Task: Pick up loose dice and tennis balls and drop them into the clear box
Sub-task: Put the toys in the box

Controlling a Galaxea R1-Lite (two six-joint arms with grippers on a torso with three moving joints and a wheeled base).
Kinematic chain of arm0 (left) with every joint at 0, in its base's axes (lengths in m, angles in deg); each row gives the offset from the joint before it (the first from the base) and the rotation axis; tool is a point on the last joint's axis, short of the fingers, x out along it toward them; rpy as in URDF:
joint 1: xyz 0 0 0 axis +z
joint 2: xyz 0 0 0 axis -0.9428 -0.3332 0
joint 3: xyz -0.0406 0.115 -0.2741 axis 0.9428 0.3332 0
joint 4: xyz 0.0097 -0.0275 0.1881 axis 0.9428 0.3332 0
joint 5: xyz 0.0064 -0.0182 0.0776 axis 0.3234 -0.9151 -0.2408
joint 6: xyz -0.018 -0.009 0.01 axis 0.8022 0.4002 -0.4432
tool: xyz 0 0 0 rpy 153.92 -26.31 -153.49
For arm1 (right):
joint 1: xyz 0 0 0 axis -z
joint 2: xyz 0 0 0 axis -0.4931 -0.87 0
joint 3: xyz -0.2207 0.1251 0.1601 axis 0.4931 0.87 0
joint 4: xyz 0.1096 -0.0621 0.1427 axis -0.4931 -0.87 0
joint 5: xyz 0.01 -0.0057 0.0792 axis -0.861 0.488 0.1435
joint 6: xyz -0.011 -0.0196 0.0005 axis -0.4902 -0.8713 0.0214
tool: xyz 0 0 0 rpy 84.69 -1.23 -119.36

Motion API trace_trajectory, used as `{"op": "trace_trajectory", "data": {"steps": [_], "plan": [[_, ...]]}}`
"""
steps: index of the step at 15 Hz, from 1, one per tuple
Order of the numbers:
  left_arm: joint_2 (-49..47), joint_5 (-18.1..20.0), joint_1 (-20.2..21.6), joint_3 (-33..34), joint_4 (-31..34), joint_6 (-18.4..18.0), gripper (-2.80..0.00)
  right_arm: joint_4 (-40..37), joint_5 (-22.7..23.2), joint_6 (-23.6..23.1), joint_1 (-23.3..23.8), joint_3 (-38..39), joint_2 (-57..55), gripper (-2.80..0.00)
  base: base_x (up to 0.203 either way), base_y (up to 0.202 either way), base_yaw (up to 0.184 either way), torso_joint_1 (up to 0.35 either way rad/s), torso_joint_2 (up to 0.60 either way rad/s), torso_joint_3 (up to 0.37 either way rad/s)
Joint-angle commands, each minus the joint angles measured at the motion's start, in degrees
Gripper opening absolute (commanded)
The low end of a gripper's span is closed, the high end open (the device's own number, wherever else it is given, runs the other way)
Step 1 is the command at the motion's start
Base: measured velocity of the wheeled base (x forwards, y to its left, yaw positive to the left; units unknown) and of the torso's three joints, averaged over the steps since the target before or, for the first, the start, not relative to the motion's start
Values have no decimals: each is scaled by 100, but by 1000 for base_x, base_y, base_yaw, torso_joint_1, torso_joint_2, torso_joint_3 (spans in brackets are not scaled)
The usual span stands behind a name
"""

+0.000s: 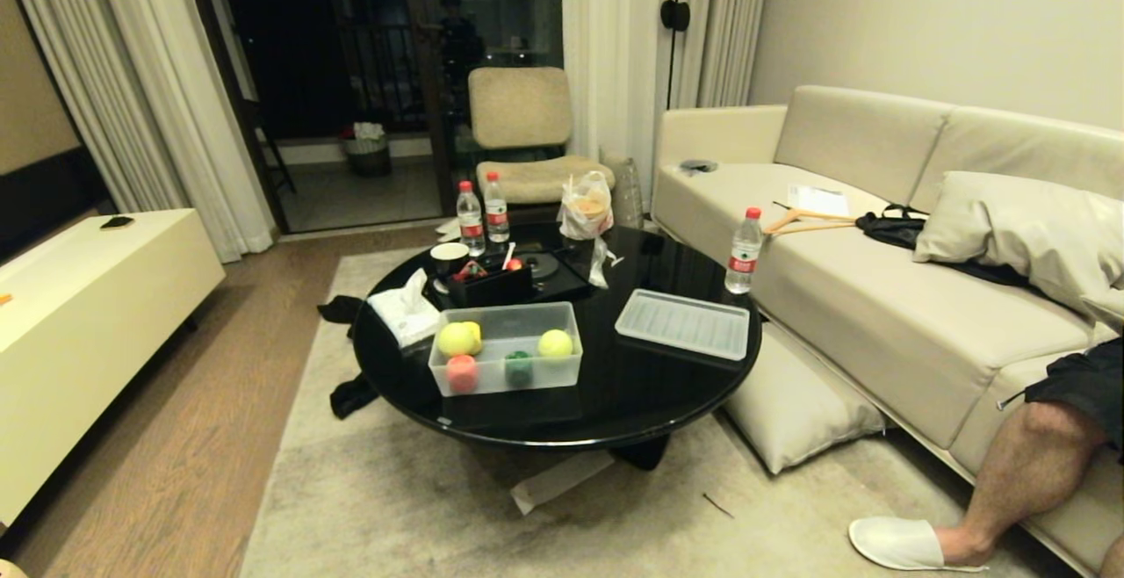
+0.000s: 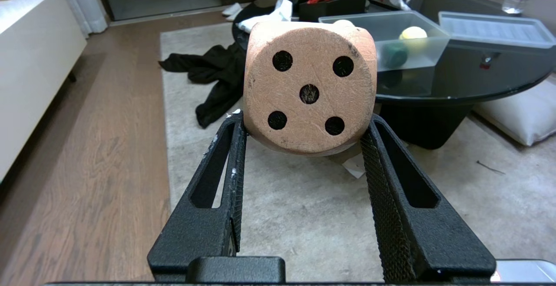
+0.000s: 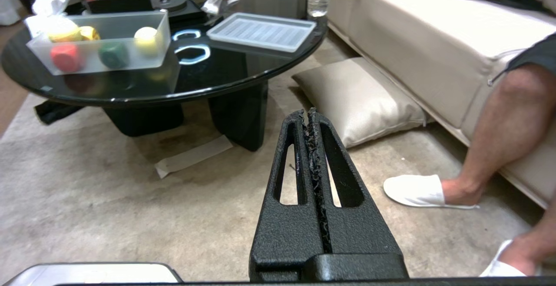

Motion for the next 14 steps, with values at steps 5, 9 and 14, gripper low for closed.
{"op": "trace_trajectory", "data": {"steps": [5,9,14], "plan": [[-9,6,-2,9,1,-5,-280,9,2,9,-1,9,-7,-280,0,0,0,0,0,0],[-9,6,-2,9,1,-5,-280,9,2,10,-1,8,-7,-280,0,0,0,0,0,0],[-9,6,-2,9,1,4,-280,9,2,10,-1,8,-7,-280,0,0,0,0,0,0]]}}
